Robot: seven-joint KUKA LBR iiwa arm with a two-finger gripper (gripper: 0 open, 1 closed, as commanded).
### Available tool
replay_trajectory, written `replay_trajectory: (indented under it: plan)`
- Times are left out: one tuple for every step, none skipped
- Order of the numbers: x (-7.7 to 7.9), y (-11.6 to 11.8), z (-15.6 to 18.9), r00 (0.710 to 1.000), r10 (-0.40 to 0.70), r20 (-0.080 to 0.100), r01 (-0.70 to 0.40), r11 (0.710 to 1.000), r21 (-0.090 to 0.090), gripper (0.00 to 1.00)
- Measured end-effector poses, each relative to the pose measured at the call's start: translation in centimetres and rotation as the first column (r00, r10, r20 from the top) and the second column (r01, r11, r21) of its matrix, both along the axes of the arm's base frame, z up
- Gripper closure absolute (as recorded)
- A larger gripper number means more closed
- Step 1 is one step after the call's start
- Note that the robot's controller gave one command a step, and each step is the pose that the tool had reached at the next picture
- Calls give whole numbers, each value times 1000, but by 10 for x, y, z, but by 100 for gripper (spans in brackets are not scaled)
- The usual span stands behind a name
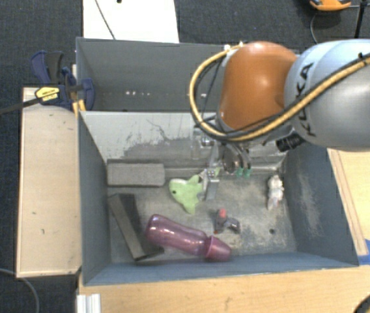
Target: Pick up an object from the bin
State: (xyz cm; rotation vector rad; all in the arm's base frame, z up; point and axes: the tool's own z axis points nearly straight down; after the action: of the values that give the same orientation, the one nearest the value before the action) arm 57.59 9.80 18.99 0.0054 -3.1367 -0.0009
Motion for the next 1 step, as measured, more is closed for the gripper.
replay_trajectory:
  plan:
    - [2,-1,5,1000,-3,8,3,1000,1,0]
